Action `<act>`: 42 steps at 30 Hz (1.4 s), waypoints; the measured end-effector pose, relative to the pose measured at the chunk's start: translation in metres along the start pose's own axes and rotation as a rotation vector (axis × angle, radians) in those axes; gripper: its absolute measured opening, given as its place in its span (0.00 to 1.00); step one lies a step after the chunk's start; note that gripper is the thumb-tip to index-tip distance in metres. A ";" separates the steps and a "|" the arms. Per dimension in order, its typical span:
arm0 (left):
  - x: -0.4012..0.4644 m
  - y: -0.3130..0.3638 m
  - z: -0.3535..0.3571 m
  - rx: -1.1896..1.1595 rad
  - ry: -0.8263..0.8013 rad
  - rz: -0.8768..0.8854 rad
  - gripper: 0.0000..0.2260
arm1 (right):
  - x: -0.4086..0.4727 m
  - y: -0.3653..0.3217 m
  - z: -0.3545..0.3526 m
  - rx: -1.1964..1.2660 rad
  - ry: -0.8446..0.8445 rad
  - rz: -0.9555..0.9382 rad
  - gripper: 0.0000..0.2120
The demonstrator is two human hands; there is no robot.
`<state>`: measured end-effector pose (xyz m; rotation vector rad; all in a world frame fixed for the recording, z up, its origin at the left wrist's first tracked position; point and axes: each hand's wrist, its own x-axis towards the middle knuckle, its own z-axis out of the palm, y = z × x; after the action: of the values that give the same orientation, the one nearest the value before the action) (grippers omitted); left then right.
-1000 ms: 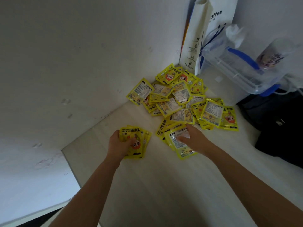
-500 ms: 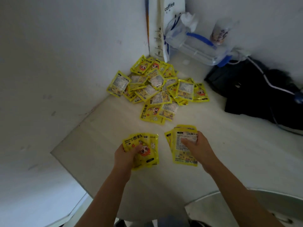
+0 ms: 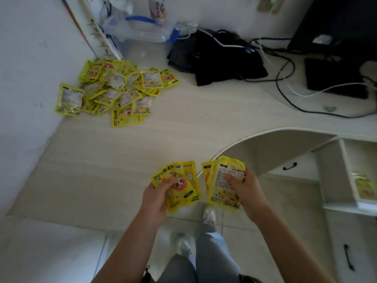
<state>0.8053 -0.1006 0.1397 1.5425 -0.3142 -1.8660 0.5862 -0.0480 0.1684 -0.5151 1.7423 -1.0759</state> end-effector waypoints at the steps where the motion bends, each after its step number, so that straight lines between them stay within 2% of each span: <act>1: -0.006 -0.009 0.010 0.031 -0.017 -0.007 0.16 | -0.007 0.008 -0.015 0.022 0.033 0.009 0.10; 8: -0.039 -0.079 0.090 0.236 -0.179 -0.018 0.18 | -0.052 0.054 -0.133 0.140 0.228 0.058 0.13; 13: -0.072 -0.147 0.160 0.324 -0.224 -0.025 0.16 | -0.082 0.079 -0.229 0.170 0.352 0.058 0.11; 19: -0.108 -0.244 0.250 0.394 -0.264 -0.087 0.18 | -0.105 0.114 -0.355 0.176 0.434 0.098 0.13; 24: -0.122 -0.300 0.316 0.442 -0.306 -0.107 0.18 | -0.109 0.127 -0.434 0.209 0.448 0.100 0.10; 31: -0.109 -0.335 0.401 0.472 -0.335 -0.090 0.17 | -0.075 0.129 -0.507 0.233 0.477 0.083 0.10; 42: -0.062 -0.339 0.518 0.512 -0.354 -0.138 0.15 | 0.030 0.083 -0.590 0.313 0.489 0.070 0.11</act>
<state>0.2066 0.0677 0.1285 1.5701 -0.9268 -2.2905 0.0561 0.2253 0.1547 0.0113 1.9334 -1.4777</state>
